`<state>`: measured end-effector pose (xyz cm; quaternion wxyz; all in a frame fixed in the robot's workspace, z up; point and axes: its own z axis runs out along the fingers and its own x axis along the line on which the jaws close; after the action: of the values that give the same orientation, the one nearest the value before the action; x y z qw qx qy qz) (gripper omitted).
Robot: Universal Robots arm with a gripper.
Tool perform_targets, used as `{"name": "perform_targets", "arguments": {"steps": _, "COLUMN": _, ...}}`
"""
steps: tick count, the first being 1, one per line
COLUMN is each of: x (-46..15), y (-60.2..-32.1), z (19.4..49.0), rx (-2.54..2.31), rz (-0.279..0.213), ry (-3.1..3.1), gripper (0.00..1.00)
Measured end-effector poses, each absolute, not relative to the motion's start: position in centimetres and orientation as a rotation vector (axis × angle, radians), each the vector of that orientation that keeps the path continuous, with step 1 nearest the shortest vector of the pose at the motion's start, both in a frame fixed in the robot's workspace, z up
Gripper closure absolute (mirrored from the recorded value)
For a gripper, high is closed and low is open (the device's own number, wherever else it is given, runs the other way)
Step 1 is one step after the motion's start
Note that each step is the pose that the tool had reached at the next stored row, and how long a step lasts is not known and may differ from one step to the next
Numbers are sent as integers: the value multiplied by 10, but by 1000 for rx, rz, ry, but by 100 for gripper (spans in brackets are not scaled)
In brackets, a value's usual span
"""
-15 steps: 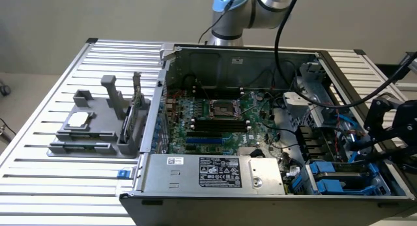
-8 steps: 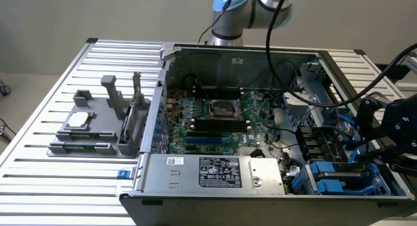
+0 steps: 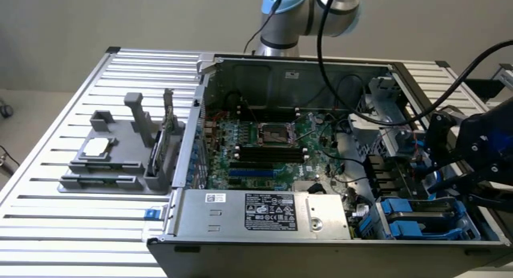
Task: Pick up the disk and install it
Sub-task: 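Insert the first disk wire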
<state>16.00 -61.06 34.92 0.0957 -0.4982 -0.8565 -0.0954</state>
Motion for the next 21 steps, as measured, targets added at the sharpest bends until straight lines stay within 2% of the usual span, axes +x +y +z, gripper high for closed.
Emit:
{"name": "perform_targets", "arguments": {"steps": 8, "x": 166, "y": -613, "z": 349, "rx": -1478, "rz": -279, "ry": -2540, "gripper": 69}}
{"name": "perform_targets", "arguments": {"steps": 21, "x": 172, "y": -625, "z": 349, "rx": -1487, "rz": -245, "ry": -2553, "gripper": 69}}
